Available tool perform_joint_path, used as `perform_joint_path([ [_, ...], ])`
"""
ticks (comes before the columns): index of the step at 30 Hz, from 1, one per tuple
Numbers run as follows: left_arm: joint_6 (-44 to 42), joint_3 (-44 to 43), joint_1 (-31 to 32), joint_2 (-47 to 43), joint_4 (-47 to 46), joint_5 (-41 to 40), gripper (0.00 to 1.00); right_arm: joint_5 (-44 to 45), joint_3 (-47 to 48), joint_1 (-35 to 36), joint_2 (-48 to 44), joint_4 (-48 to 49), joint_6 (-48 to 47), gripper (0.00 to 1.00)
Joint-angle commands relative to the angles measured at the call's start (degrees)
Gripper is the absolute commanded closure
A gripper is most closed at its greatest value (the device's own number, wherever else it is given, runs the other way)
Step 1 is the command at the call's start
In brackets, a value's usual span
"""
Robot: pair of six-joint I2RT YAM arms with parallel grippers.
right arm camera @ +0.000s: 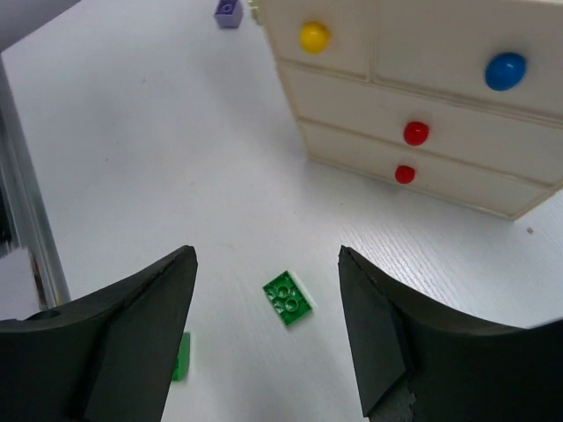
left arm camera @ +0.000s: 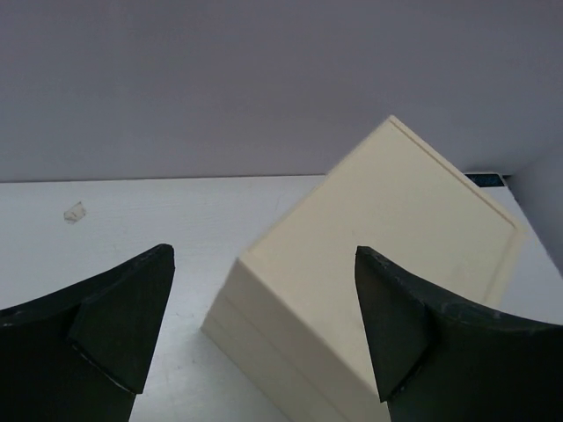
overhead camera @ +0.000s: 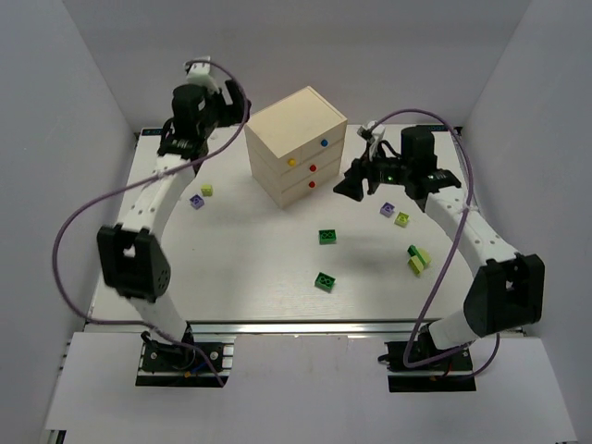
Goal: Sort the legos into containers by color
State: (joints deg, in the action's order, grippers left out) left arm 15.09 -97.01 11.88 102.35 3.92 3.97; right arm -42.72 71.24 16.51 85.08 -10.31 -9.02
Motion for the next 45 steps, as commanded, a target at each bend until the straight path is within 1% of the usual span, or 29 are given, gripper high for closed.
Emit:
perform_joint_path([
  [1,2.7,13.7,0.7,-14.9,-3.3,3.4,0.08,-6.4,-1.5,0.3,-5.7,-8.9,-11.9,0.3],
  [2,3.1,22.8,0.7,-21.9,-5.7,4.9,0.08,-6.3,-2.9,0.4,-6.7,-8.3,-12.0,0.31],
  [3,3.4,26.9,0.7,-25.1,-6.1,5.4,0.11,-6.2,-5.1,0.7,-7.8,-5.6,-11.8,0.34],
  [4,4.1,30.6,0.7,-28.4,-6.4,5.8,0.14,-5.3,-5.8,0.9,-9.6,-4.9,-11.4,0.38],
  [5,4.5,34.1,0.7,-34.3,-5.8,6.2,0.17,-4.8,-6.4,1.2,-10.0,-4.5,-11.5,0.41],
  [6,4.9,40.5,0.7,-37.4,-5.5,6.8,0.23,-3.8,-6.7,2.1,-10.4,-3.9,-11.3,0.47],
  [7,4.9,43.6,0.7,-40.0,-5.1,7.4,0.42,-2.9,-6.6,2.6,-10.4,-3.9,-10.2,0.52],
  [8,5.0,46.4,0.7,-42.6,-4.3,7.6,0.51,-1.9,-6.1,3.0,-10.3,-4.1,-9.9,0.57],
  [9,4.8,51.5,0.7,-46.9,-4.3,8.4,0.62,-1.0,-5.7,4.0,-9.8,-4.3,-9.4,0.62],
  [10,3.3,53.7,0.7,-48.6,-4.3,8.9,0.75,1.2,-5.1,4.5,-9.1,-4.3,-8.9,0.68],
  [11,2.1,55.6,0.7,-50.2,-2.6,9.3,0.8,2.5,-4.6,5.1,-8.5,-4.2,-7.1,0.7],
  [12,0.7,57.4,1.8,-52.7,-2.3,7.7,0.84,4.0,-4.2,5.8,-8.0,-3.2,-6.0,0.76],
  [13,-0.8,60.2,2.4,-53.6,-2.3,5.4,0.85,4.8,-3.6,6.4,-6.5,-2.9,-4.9,0.78],
  [14,-0.7,60.9,2.4,-54.4,-2.8,5.4,0.81,5.2,-1.7,6.9,-5.5,-2.5,-2.0,0.78],
  [15,-0.2,60.8,2.4,-55.0,-2.8,6.0,0.73,5.7,-0.7,8.4,-4.6,-1.8,-0.4,0.77],
  [16,-0.4,60.3,1.8,-55.1,-2.7,6.1,0.61,8.1,0.4,9.2,-2.3,-1.2,1.7,0.7],
  [17,-0.3,60.2,1.2,-54.8,-2.6,6.5,0.42,9.0,3.1,10.0,-1.1,-1.2,3.2,0.67],
  [18,0.1,60.2,1.2,-54.5,-2.3,6.9,0.36,12.5,4.6,12.3,0.3,-1.4,6.3,0.58],
  [19,-0.2,59.8,1.2,-53.5,-1.5,5.8,0.33,14.5,5.9,13.1,3.0,-1.5,8.0,0.55],
  [20,-0.8,58.8,1.2,-53.0,0.5,5.5,0.31,16.2,8.5,14.2,4.4,-1.6,10.2,0.54],
  [21,-1.4,58.4,1.2,-52.4,1.4,5.1,0.3,18.8,9.7,14.9,5.7,-1.1,13.9,0.5],
  [24,-2.8,57.8,1.2,-52.2,3.5,1.2,0.29,20.2,13.7,16.0,10.0,0.7,18.9,0.46],
  [26,-3.2,57.8,1.7,-52.7,3.7,-0.4,0.29,20.7,14.5,16.4,11.7,4.0,22.5,0.46],
  [27,-3.4,57.9,1.7,-52.9,3.9,-0.7,0.29,21.9,14.7,16.5,12.6,4.8,23.7,0.43],
  [29,-3.8,57.9,1.7,-53.4,4.1,-1.8,0.28,23.5,15.9,16.7,14.0,5.1,25.6,0.43],
  [30,-3.7,57.8,1.7,-53.6,4.1,-2.1,0.28,25.0,17.6,16.8,15.7,4.8,26.1,0.42],
  [36,-3.9,57.5,1.7,-54.0,4.4,-1.5,0.28,22.6,20.2,16.1,19.9,5.8,24.0,0.39],
  [40,-3.8,57.5,1.7,-54.5,4.3,-1.2,0.28,20.6,23.8,16.3,23.2,5.5,23.5,0.41],
  [45,-3.8,57.5,1.7,-54.8,4.3,-0.4,0.28,20.0,23.6,15.9,24.3,7.7,22.4,0.45],
])
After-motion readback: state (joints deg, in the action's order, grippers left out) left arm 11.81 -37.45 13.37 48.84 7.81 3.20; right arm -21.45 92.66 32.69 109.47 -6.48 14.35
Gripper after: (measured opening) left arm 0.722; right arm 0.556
